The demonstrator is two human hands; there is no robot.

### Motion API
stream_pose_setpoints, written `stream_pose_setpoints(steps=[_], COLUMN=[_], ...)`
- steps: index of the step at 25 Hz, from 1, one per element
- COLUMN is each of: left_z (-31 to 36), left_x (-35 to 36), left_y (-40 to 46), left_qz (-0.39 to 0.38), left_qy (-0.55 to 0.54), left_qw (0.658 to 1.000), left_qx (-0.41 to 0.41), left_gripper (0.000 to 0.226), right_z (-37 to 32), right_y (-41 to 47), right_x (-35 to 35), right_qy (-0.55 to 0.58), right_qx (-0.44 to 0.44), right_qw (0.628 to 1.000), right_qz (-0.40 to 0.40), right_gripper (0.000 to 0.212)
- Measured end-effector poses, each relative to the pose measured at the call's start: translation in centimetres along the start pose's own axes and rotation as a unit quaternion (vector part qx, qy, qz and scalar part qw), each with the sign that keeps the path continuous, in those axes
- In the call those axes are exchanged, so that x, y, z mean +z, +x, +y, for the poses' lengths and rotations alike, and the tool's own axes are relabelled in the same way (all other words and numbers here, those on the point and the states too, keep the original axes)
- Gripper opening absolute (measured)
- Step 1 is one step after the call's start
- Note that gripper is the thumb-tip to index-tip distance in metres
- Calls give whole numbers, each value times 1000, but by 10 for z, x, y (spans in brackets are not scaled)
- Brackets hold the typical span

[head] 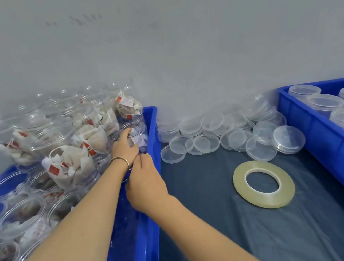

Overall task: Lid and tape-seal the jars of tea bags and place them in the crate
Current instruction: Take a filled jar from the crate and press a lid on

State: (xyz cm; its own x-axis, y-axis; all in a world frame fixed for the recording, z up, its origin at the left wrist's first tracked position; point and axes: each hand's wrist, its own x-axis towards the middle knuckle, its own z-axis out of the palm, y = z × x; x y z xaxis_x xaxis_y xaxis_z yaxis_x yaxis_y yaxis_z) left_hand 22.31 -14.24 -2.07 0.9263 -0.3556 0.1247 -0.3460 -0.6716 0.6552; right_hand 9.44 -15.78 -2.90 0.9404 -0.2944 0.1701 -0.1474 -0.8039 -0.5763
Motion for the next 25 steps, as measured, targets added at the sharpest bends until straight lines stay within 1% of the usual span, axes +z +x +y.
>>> stream_pose_setpoints(steps=[2,4,7,9,11,13,15,17,19,20,21,23,25], left_z=[-3,-4,-4,-4,-2,0,4,13,24,30,38,55,75], left_x=[3,4,8,12,13,13,13,9,4,1,-3,-7,-5], left_y=[10,20,32,35,35,31,21,10,-1,-6,-11,-18,-26], left_qz=[-49,-72,-99,-92,-48,2,49,112,174,202,230,284,314], left_qy=[18,26,25,35,53,51,1,-61,-100,-116,-132,-164,-199], left_qw=[999,997,994,994,996,999,999,992,979,970,959,934,913], left_qx=[2,-13,-38,-52,-47,-14,2,5,38,66,95,142,164], left_gripper=[63,68,66,58,44,33,29,22,17,17,18,18,18], right_z=[-1,0,1,2,2,2,2,2,3,4,6,16,32], right_y=[1,2,3,3,3,3,2,-2,-5,-7,-10,-15,-20], right_x=[6,8,8,8,8,6,3,-1,-4,-5,-6,-9,-12], right_qy=[-79,-101,-112,-116,-122,-93,-46,0,69,101,126,154,150], right_qx=[-2,-7,-18,-22,-26,-21,-10,-5,-10,-17,-24,-33,-25], right_qw=[997,994,993,993,992,995,998,1000,998,995,991,984,984], right_qz=[-23,-30,-24,-26,-33,-38,-38,-29,-2,20,44,85,94], right_gripper=[67,76,80,83,83,81,78,73,57,47,43,49,59])
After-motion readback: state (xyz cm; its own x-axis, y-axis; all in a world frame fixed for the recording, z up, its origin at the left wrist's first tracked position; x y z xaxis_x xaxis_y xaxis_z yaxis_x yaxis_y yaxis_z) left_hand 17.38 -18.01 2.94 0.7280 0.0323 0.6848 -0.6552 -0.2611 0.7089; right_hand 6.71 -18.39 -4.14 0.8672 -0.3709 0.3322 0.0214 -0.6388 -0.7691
